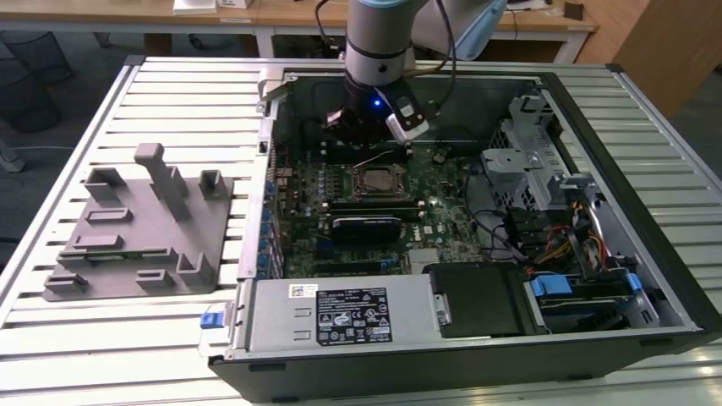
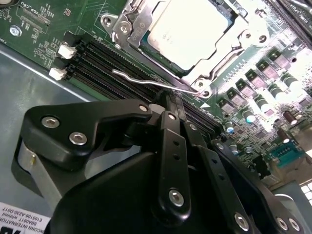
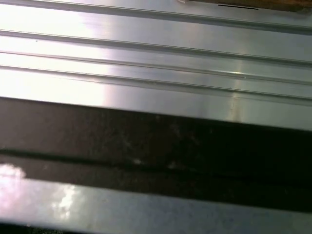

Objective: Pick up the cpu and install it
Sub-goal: 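Install the first cpu locking lever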

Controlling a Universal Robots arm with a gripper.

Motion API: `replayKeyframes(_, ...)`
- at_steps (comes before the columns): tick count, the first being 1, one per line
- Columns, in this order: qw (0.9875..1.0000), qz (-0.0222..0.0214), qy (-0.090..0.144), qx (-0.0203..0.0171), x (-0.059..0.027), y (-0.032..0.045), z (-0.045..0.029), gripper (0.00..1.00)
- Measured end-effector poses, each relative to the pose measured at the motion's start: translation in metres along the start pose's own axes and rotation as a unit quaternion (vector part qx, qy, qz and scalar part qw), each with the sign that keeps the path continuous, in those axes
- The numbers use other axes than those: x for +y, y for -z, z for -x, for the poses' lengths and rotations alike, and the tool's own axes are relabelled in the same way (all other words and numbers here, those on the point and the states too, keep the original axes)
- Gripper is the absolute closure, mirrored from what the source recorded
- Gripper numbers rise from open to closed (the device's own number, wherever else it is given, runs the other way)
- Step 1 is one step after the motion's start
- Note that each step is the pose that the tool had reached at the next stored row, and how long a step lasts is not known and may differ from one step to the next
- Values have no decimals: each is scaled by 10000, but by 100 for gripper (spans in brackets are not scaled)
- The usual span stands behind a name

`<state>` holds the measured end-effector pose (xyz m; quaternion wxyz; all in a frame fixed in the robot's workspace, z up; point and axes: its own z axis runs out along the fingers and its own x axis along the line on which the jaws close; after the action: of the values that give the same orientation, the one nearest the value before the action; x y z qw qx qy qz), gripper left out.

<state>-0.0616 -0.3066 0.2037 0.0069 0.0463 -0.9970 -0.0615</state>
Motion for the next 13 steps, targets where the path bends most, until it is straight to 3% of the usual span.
replayKeyframes(13, 10000, -28, -1, 2, -31, -4, -3, 89)
